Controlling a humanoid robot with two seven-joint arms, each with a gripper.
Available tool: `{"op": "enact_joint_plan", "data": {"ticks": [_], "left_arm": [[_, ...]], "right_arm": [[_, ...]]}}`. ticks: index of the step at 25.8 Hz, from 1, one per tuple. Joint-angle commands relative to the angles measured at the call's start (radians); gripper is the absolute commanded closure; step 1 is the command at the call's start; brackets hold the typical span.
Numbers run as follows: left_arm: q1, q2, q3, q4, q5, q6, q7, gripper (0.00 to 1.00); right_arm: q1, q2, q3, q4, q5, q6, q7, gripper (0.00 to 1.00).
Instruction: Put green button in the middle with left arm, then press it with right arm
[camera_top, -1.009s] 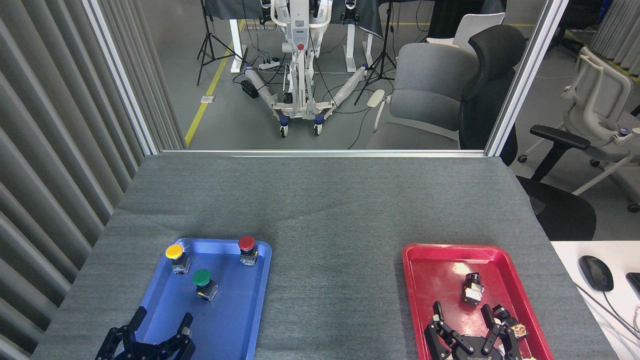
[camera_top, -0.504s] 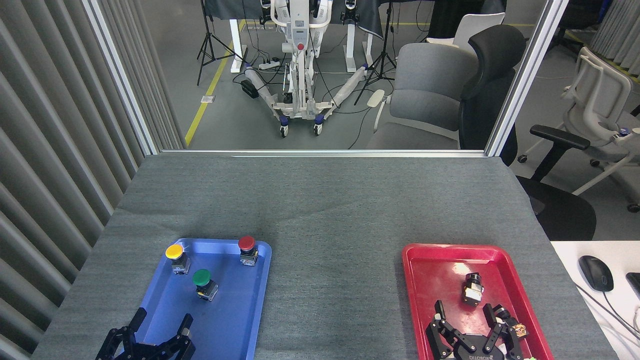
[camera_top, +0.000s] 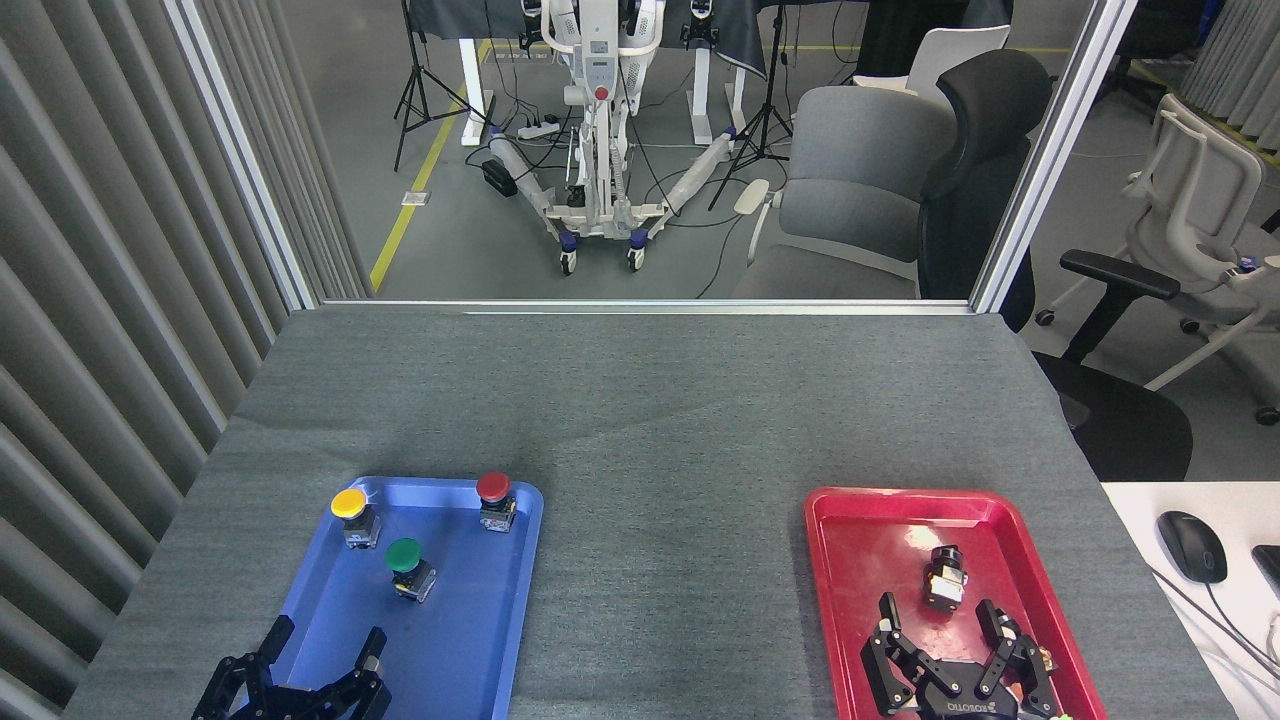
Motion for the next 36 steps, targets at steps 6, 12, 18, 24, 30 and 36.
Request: {"op": "enact_joint_plan", "data": {"ticks": [6, 12, 18, 24, 30, 36], "left_arm": [[0.001, 0.000, 0.000, -0.012, 0.006, -0.003, -0.009, 0.00], [0.001, -0.002, 0.000, -0.014, 0.007, -0.003, -0.007, 0.00], [0.001, -0.003, 0.002, -0.012, 0.061, -0.017, -0.014, 0.00], [0.002, -0.003, 0.002, -0.014, 0.059, -0.020, -0.010, 0.00], [0.001, -0.002, 0.002, -0.014, 0.059, -0.030, -0.010, 0.00], [0.001, -0.002, 0.002, -0.014, 0.061, -0.030, -0.010, 0.00]], "right_arm": [[-0.009, -0.028, 0.005, 0.033, -0.005, -0.019, -0.002, 0.00], [-0.025, -0.020, 0.009, 0.085, -0.002, -0.039, -0.006, 0.00], [-0.085, -0.014, 0.011, 0.116, 0.005, -0.041, -0.006, 0.00], [-0.094, -0.009, 0.029, 0.119, 0.012, -0.041, -0.005, 0.00], [-0.094, 0.014, 0.029, 0.118, 0.025, -0.041, -0.005, 0.00], [-0.101, 0.027, 0.031, 0.119, 0.045, -0.041, -0.005, 0.00]]}}
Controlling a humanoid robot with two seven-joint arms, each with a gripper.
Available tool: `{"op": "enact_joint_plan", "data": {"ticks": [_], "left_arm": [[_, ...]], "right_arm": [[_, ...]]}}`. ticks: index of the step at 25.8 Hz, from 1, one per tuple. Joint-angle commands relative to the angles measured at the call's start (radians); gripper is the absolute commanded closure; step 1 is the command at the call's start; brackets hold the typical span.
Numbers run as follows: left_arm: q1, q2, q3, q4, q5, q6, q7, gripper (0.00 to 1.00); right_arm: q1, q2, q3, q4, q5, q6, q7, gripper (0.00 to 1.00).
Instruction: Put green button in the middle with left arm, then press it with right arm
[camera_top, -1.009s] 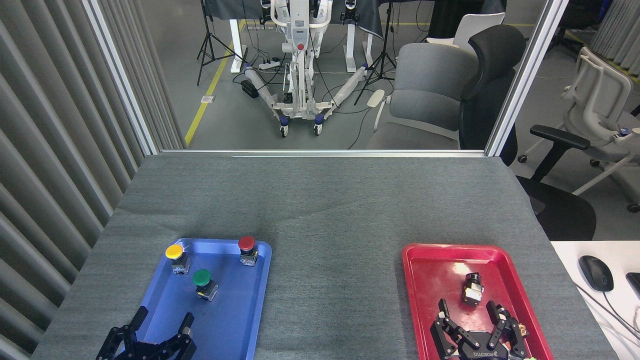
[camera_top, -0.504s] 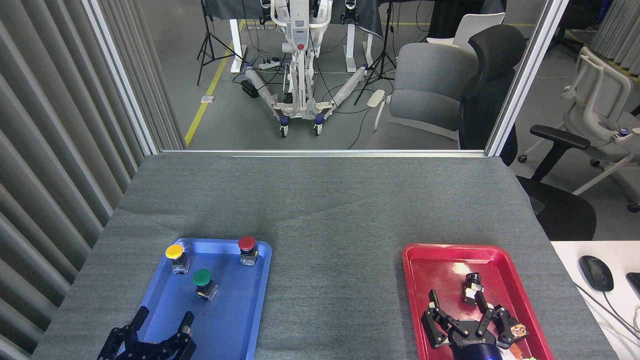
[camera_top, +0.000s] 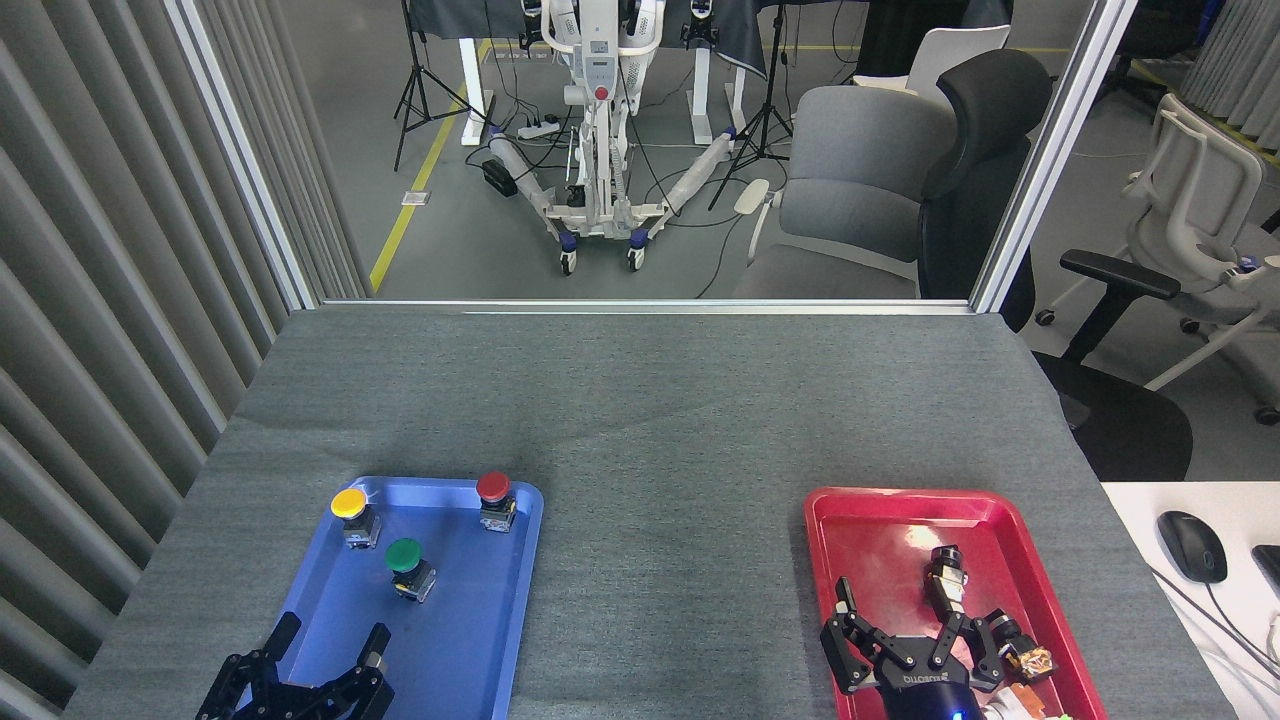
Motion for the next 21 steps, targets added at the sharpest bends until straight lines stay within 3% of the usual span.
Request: {"op": "enact_joint_plan", "data": {"ticks": [1, 21], "left_arm": [[0.000, 0.000, 0.000, 0.000, 0.001, 0.000, 0.000, 0.00], [0.000, 0.002, 0.000, 0.006, 0.000, 0.000, 0.006, 0.00]], "right_arm": [[-0.003, 0.008, 0.001, -0.001, 0.007, 0.001, 0.000, 0.00], [-0.002, -0.003, -0.002, -0.009, 0.004, -0.002, -0.011, 0.00]]}}
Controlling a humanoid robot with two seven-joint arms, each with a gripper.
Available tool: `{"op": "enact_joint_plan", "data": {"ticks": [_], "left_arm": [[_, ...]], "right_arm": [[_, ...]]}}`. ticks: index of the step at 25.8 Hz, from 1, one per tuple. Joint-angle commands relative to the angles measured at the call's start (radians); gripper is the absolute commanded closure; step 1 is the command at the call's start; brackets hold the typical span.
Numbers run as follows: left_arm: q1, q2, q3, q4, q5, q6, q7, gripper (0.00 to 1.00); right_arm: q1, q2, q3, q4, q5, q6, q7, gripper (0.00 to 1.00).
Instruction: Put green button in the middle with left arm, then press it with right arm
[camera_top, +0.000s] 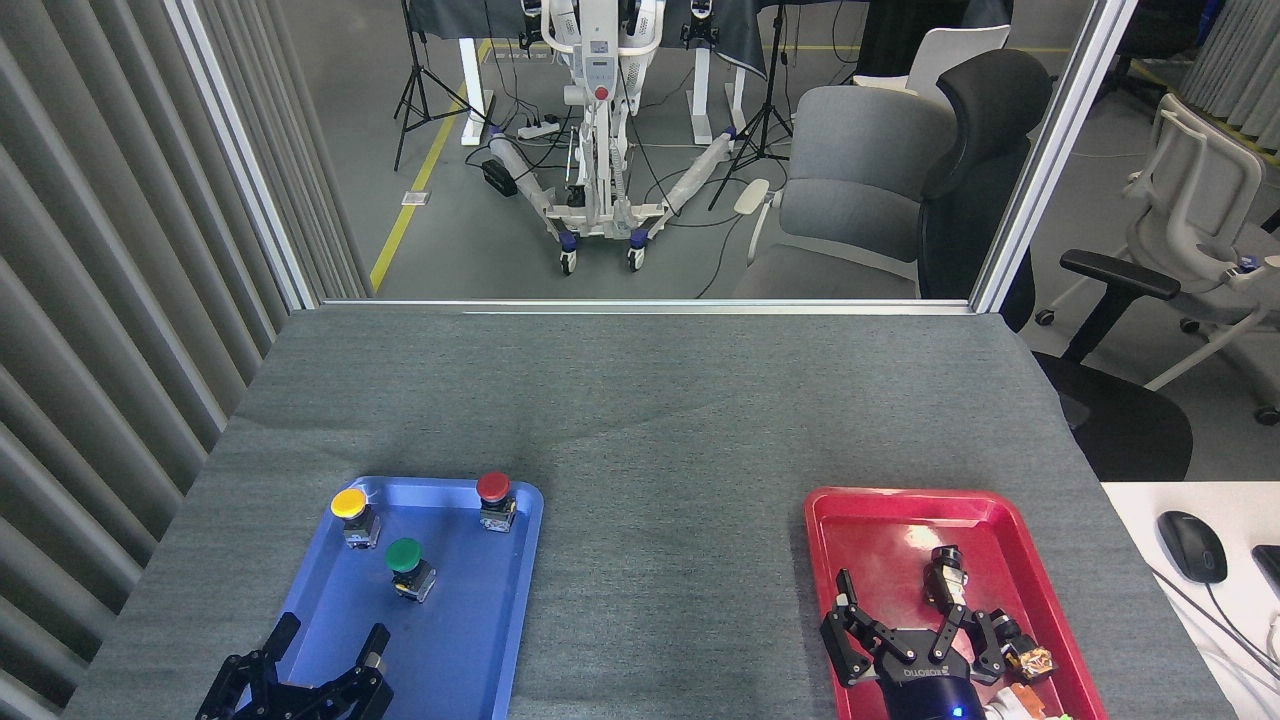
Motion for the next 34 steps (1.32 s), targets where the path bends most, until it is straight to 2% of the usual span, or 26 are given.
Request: {"op": "enact_joint_plan", "data": {"ticks": [1, 6, 10, 12, 17, 22, 24, 27, 34], "left_arm": [[-0.003, 0.001, 0.000, 0.004, -0.004, 0.000, 0.004, 0.00], [-0.077, 0.002, -0.040, 0.108, -0.020, -0.002, 0.000, 0.00], [-0.179, -0.007, -0.152, 0.225, -0.099, 0.005, -0.001, 0.01], [-0.225, -0.014, -0.192, 0.295, -0.106, 0.011, 0.000, 0.01], [-0.348, -0.030, -0.199, 0.494, -0.108, 0.009, 0.004, 0.01], [-0.428, -0.031, -0.199, 0.628, -0.103, 0.021, 0.013, 0.01], [-0.440, -0.031, -0.199, 0.654, -0.096, 0.038, 0.014, 0.01], [-0.451, -0.031, -0.199, 0.672, -0.092, 0.087, 0.014, 0.01], [-0.460, -0.031, -0.192, 0.685, -0.088, 0.146, 0.016, 0.01]], "right_arm": [[0.003, -0.001, -0.003, -0.005, -0.002, -0.001, -0.004, 0.00], [0.016, -0.002, -0.006, -0.015, -0.033, 0.000, -0.004, 0.00], [0.023, -0.057, -0.009, -0.023, -0.168, -0.061, 0.007, 0.00], [0.014, -0.067, -0.009, -0.025, -0.189, -0.078, 0.007, 0.00], [0.022, -0.079, -0.006, -0.057, -0.169, -0.064, 0.007, 0.00], [0.039, -0.105, 0.002, -0.072, -0.016, 0.031, 0.007, 0.00], [0.048, -0.106, 0.010, -0.081, 0.015, 0.057, 0.009, 0.00], [0.072, -0.106, 0.030, -0.107, 0.020, 0.106, 0.009, 0.00], [0.101, -0.111, 0.089, -0.141, 0.032, 0.114, 0.009, 0.00]]}}
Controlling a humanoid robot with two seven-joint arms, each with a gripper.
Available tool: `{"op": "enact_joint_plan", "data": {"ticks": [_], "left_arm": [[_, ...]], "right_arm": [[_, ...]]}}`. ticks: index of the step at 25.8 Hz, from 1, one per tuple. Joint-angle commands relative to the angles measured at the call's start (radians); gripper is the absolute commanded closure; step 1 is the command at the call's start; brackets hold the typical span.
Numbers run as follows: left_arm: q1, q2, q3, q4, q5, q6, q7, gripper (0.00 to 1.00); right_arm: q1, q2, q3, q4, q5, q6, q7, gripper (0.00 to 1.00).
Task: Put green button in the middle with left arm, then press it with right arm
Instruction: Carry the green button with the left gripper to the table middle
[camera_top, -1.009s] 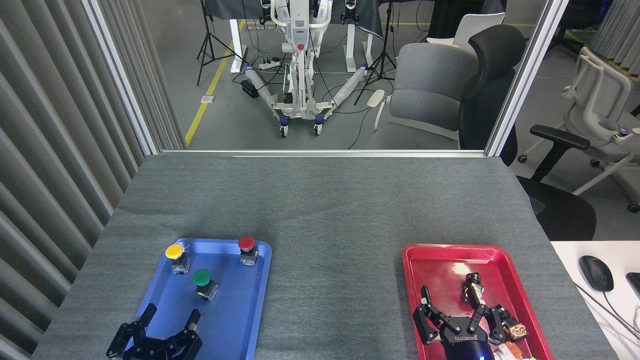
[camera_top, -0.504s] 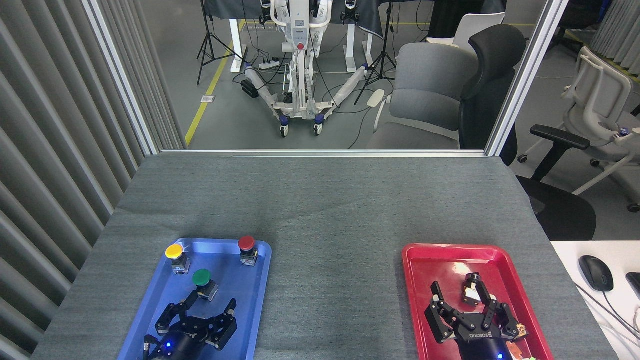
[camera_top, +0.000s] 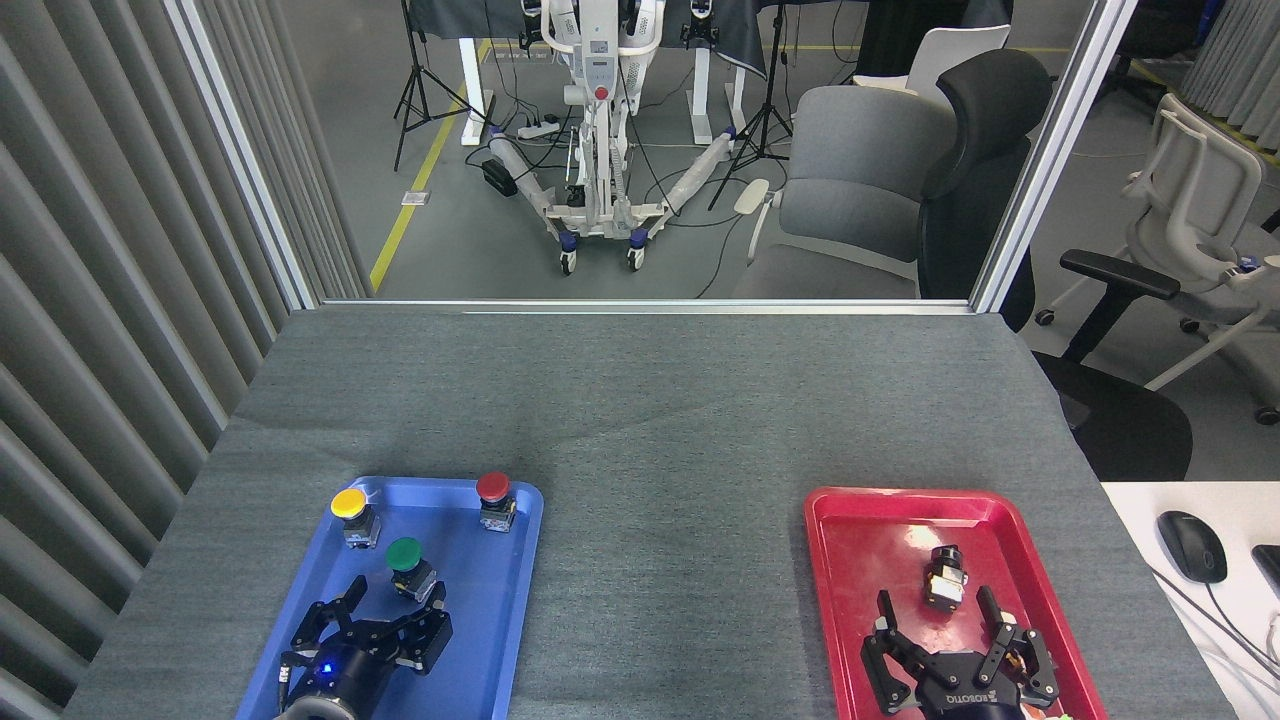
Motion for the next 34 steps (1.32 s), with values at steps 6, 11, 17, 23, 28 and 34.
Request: {"op": "enact_joint_plan", "data": {"ticks": [6, 11, 17, 23, 28, 34], "left_arm": [[-0.095, -0.002, -0.005, 0.129, -0.003, 0.032, 0.014, 0.08], [-0.092, -0.008, -0.030, 0.146, -0.019, 0.032, 0.063, 0.68], [-0.083, 0.012, -0.065, 0.166, -0.020, -0.047, 0.135, 1.00], [-0.033, 0.012, -0.092, -0.006, -0.072, -0.152, 0.178, 1.00], [-0.044, -0.055, -0.290, -0.148, -0.132, -0.142, 0.177, 1.00], [-0.084, -0.233, -0.439, -0.076, -0.150, -0.140, 0.134, 1.00]], "right_arm": [[0.037, -0.001, 0.034, -0.046, 0.005, 0.007, 0.000, 0.00], [0.037, -0.013, 0.031, -0.054, 0.008, 0.007, -0.002, 0.00], [0.039, -0.013, 0.028, -0.058, 0.007, 0.009, -0.003, 0.00], [0.037, -0.006, 0.028, -0.069, 0.004, 0.027, -0.002, 0.00], [0.036, -0.013, 0.028, -0.064, 0.001, 0.026, 0.000, 0.00], [0.034, -0.002, 0.027, -0.066, 0.001, 0.021, -0.005, 0.00]]}}
